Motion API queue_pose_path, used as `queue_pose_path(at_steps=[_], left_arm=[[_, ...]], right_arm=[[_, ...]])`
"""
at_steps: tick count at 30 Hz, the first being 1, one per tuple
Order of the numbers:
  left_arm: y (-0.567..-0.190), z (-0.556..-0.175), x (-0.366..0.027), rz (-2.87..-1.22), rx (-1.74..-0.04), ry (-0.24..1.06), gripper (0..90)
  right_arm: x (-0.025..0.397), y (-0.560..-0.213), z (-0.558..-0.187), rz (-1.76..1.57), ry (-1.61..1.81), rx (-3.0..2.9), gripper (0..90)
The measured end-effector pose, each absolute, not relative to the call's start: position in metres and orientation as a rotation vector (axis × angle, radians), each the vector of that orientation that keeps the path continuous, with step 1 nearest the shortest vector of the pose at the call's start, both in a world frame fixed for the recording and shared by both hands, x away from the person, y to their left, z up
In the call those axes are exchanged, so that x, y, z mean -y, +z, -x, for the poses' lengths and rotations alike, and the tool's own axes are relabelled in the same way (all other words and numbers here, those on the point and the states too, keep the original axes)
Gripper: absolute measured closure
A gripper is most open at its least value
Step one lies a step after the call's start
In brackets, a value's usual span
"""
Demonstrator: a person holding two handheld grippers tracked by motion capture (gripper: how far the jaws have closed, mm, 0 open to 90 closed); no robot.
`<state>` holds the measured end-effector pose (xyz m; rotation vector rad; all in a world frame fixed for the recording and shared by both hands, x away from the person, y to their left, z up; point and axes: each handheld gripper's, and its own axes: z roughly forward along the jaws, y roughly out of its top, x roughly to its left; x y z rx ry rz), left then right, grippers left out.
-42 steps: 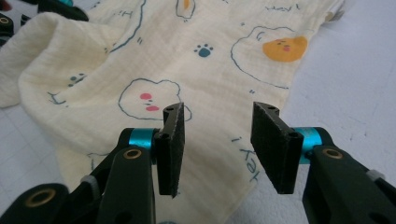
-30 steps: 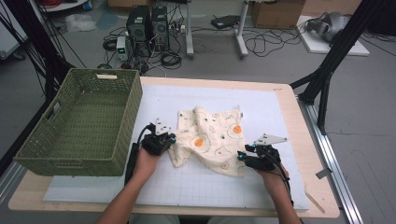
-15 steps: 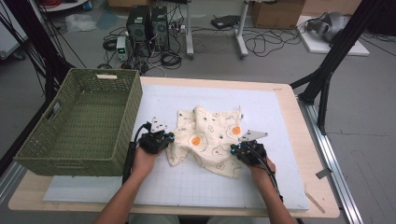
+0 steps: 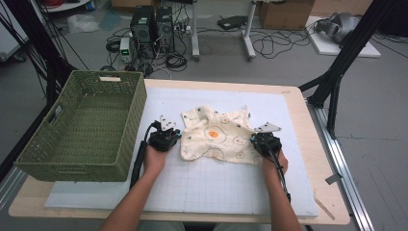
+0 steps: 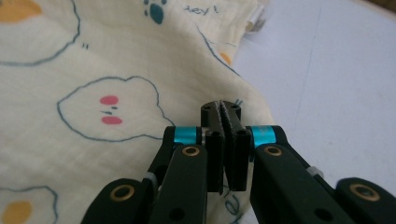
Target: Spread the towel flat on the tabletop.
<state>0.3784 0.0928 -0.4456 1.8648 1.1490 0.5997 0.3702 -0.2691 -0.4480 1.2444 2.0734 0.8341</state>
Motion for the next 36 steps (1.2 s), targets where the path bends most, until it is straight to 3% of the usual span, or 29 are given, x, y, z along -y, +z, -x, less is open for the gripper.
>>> queue_pose_path(at_steps=[1, 3, 10, 14, 17, 28, 30, 32, 33, 36], left_arm=[[-0.444, -0.378, -0.095, -1.847, -1.159, 0.569, 64.3], [-0.442, -0.375, -0.095, -1.871, -1.124, 0.557, 59.3], [-0.431, -0.356, -0.092, -1.883, -1.004, 0.448, 49.9], [-0.427, -0.339, -0.091, -1.930, -0.900, 0.406, 49.8], [-0.427, -0.327, -0.090, -1.940, -0.804, 0.354, 63.3], [-0.445, -0.317, -0.078, -2.068, -0.756, 0.280, 54.6], [-0.449, -0.316, -0.075, -2.099, -0.751, 0.293, 58.2], [-0.450, -0.314, -0.074, -2.108, -0.747, 0.316, 69.1], [-0.450, -0.314, -0.075, -2.111, -0.742, 0.315, 80.7], [-0.450, -0.312, -0.079, -2.100, -0.747, 0.313, 87.4]], right_arm=[[0.272, -0.447, -0.369, -1.257, 0.859, -2.069, 84.8], [0.275, -0.444, -0.366, -1.242, 0.912, -2.078, 78.0], [0.280, -0.430, -0.350, -1.210, 1.052, -2.083, 58.8], [0.281, -0.426, -0.332, -1.135, 1.064, -2.149, 59.0], [0.282, -0.425, -0.320, -1.077, 1.080, -2.201, 59.0], [0.284, -0.441, -0.302, -1.043, 1.174, -2.335, 58.1], [0.280, -0.444, -0.303, -1.035, 1.148, -2.364, 59.6], [0.275, -0.448, -0.304, -1.020, 1.104, -2.397, 64.7], [0.274, -0.449, -0.304, -1.014, 1.094, -2.402, 67.4], [0.276, -0.448, -0.304, -1.024, 1.109, -2.416, 83.3]])
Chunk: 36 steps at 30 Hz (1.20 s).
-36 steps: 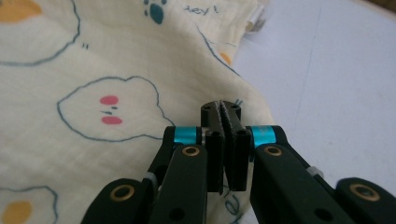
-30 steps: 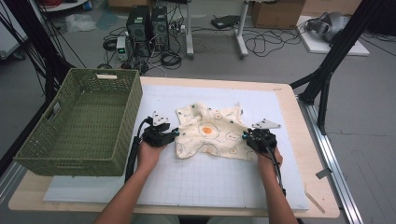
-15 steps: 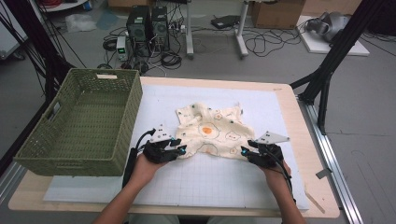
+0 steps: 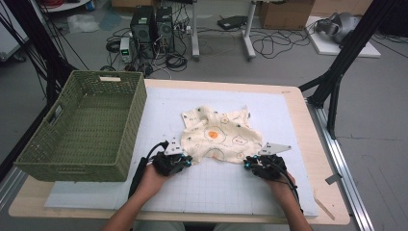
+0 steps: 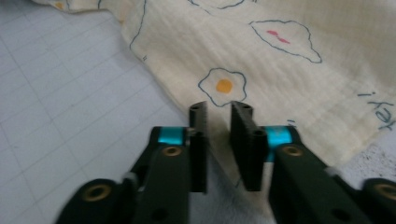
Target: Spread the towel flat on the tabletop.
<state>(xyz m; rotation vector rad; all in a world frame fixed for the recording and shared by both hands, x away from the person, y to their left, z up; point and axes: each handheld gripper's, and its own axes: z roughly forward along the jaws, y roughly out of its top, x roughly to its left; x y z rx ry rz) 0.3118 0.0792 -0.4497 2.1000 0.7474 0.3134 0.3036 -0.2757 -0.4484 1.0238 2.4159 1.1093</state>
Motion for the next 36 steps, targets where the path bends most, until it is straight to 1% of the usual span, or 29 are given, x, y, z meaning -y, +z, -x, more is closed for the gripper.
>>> queue_pose_path(at_steps=[1, 2, 7, 12, 16, 22, 24, 25, 26, 27, 28, 29, 30, 33, 36], left_arm=[[-0.449, -0.311, -0.082, -2.091, -0.752, 0.308, 87.6], [-0.449, -0.310, -0.085, -2.081, -0.757, 0.299, 87.7], [-0.443, -0.303, -0.101, -2.058, -0.768, 0.266, 87.7], [-0.433, -0.291, -0.113, -2.031, -0.757, 0.222, 87.7], [-0.429, -0.276, -0.123, -2.045, -0.741, 0.197, 87.7], [-0.432, -0.251, -0.131, -2.096, -0.701, 0.169, 87.6], [-0.433, -0.245, -0.134, -2.114, -0.689, 0.162, 87.3], [-0.434, -0.243, -0.135, -2.107, -0.695, 0.158, 86.0], [-0.435, -0.243, -0.136, -2.101, -0.702, 0.149, 80.7], [-0.435, -0.245, -0.137, -2.094, -0.721, 0.142, 72.9], [-0.435, -0.247, -0.138, -2.083, -0.750, 0.143, 61.7], [-0.435, -0.250, -0.139, -2.065, -0.775, 0.145, 54.2], [-0.435, -0.252, -0.140, -2.044, -0.792, 0.153, 50.1], [-0.432, -0.261, -0.142, -1.991, -0.836, 0.184, 46.6], [-0.430, -0.272, -0.141, -1.953, -0.875, 0.223, 46.5]], right_arm=[[0.277, -0.448, -0.303, -1.026, 1.101, -2.423, 85.8], [0.278, -0.447, -0.303, -1.019, 1.100, -2.435, 86.4], [0.279, -0.442, -0.293, -0.984, 1.099, -2.502, 86.4], [0.279, -0.435, -0.274, -0.936, 1.130, -2.529, 86.3], [0.280, -0.429, -0.254, -0.892, 1.183, -2.537, 86.2], [0.275, -0.431, -0.231, -0.846, 1.188, -2.608, 85.9], [0.274, -0.432, -0.228, -0.847, 1.179, -2.634, 83.5], [0.274, -0.433, -0.227, -0.855, 1.179, -2.633, 80.6], [0.275, -0.432, -0.227, -0.872, 1.184, -2.629, 74.0], [0.276, -0.431, -0.228, -0.894, 1.202, -2.606, 69.0], [0.278, -0.430, -0.229, -0.923, 1.229, -2.579, 68.3], [0.280, -0.428, -0.232, -0.937, 1.251, -2.546, 65.3], [0.282, -0.425, -0.234, -0.968, 1.262, -2.509, 64.1], [0.286, -0.422, -0.242, -1.029, 1.235, -2.409, 62.4], [0.287, -0.425, -0.253, -1.087, 1.155, -2.359, 62.7]])
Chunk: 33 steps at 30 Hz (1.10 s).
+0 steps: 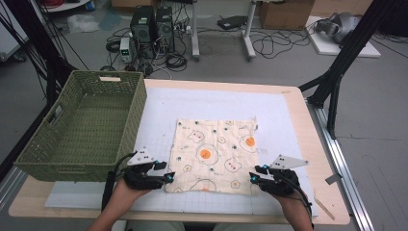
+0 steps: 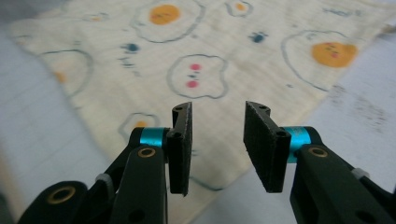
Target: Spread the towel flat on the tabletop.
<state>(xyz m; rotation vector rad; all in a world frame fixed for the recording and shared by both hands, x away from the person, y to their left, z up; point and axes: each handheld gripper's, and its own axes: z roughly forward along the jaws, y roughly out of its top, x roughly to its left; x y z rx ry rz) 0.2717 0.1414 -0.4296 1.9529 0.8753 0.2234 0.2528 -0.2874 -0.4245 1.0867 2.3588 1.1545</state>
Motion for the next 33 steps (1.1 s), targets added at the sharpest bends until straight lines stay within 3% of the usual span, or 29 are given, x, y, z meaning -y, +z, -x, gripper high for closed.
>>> queue_pose_path(at_steps=[5, 8, 12, 14, 17, 21, 33], left_arm=[[-0.423, -0.283, -0.136, -1.885, -0.907, 0.286, 47.1], [-0.421, -0.291, -0.132, -1.867, -0.912, 0.300, 47.3], [-0.420, -0.305, -0.126, -1.838, -0.946, 0.324, 47.4], [-0.421, -0.312, -0.122, -1.825, -0.963, 0.343, 47.7], [-0.422, -0.325, -0.115, -1.828, -0.983, 0.373, 47.7], [-0.419, -0.346, -0.112, -1.806, -1.030, 0.418, 47.6], [-0.430, -0.412, -0.098, -1.803, -1.176, 0.457, 48.2]], right_arm=[[0.278, -0.438, -0.263, -1.127, 0.966, -2.426, 65.0], [0.278, -0.436, -0.260, -1.093, 0.920, -2.448, 88.7], [0.286, -0.432, -0.255, -1.103, 0.842, -2.444, 89.0], [0.291, -0.432, -0.252, -1.112, 0.845, -2.438, 85.9], [0.297, -0.430, -0.250, -1.145, 0.945, -2.391, 67.9], [0.301, -0.425, -0.251, -1.146, 1.032, -2.317, 59.0], [0.299, -0.425, -0.257, -1.129, 1.071, -2.306, 55.8]])
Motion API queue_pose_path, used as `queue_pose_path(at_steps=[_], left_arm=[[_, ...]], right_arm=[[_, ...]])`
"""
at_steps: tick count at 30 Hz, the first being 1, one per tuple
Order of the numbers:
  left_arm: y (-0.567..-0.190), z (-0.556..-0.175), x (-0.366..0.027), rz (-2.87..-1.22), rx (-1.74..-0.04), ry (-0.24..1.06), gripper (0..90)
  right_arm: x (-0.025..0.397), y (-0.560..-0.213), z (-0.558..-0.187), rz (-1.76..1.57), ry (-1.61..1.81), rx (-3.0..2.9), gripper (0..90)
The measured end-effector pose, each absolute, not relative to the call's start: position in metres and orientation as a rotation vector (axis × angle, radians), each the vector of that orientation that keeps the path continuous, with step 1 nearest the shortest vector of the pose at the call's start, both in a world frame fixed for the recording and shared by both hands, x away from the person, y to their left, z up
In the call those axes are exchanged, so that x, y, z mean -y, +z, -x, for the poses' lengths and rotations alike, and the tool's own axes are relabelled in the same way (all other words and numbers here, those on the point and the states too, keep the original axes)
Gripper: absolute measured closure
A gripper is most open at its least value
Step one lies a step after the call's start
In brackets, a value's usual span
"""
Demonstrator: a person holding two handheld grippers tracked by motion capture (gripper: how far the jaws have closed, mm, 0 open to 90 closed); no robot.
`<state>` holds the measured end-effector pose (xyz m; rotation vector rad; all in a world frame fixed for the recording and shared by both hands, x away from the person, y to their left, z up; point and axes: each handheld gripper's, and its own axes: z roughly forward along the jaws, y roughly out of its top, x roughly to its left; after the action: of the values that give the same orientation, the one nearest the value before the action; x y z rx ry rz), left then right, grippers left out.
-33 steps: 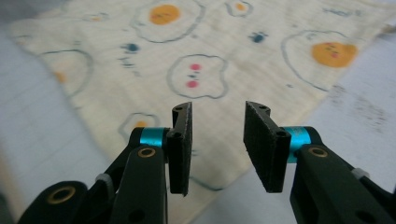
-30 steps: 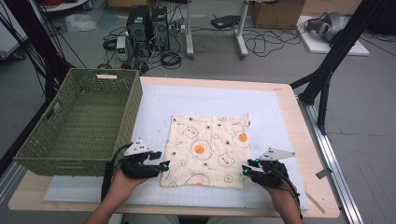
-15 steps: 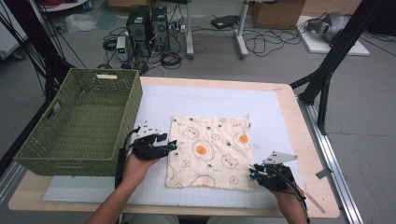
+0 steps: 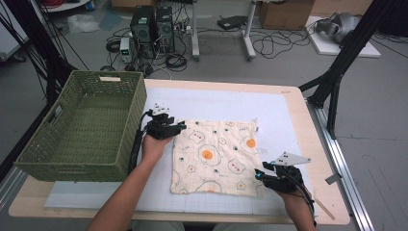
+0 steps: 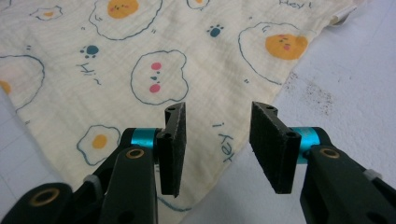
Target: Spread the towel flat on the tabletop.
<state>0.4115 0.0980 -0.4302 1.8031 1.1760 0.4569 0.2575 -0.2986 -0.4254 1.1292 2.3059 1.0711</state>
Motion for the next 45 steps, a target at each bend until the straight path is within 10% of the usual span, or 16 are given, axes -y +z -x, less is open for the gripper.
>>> queue_pose_path(at_steps=[5, 11, 27, 33, 39, 45], left_arm=[[-0.452, -0.423, -0.095, -1.883, -1.242, 0.487, 55.9], [-0.451, -0.420, -0.088, -1.927, -1.206, 0.563, 87.3], [-0.451, -0.424, -0.103, -1.873, -1.242, 0.530, 85.1], [-0.451, -0.424, -0.104, -1.869, -1.229, 0.498, 86.3], [-0.451, -0.422, -0.098, -1.903, -1.177, 0.505, 87.3], [-0.445, -0.422, -0.109, -1.786, -1.246, 0.479, 53.7]], right_arm=[[0.301, -0.425, -0.260, -1.139, 1.085, -2.292, 54.6], [0.302, -0.426, -0.268, -1.165, 1.095, -2.274, 54.2], [0.281, -0.432, -0.388, -1.342, 1.014, -2.137, 56.4], [0.274, -0.443, -0.413, -1.366, 0.942, -2.188, 86.7], [0.285, -0.441, -0.411, -1.414, 0.813, -2.094, 86.5], [0.288, -0.430, -0.400, -1.371, 0.904, -2.064, 65.3]])
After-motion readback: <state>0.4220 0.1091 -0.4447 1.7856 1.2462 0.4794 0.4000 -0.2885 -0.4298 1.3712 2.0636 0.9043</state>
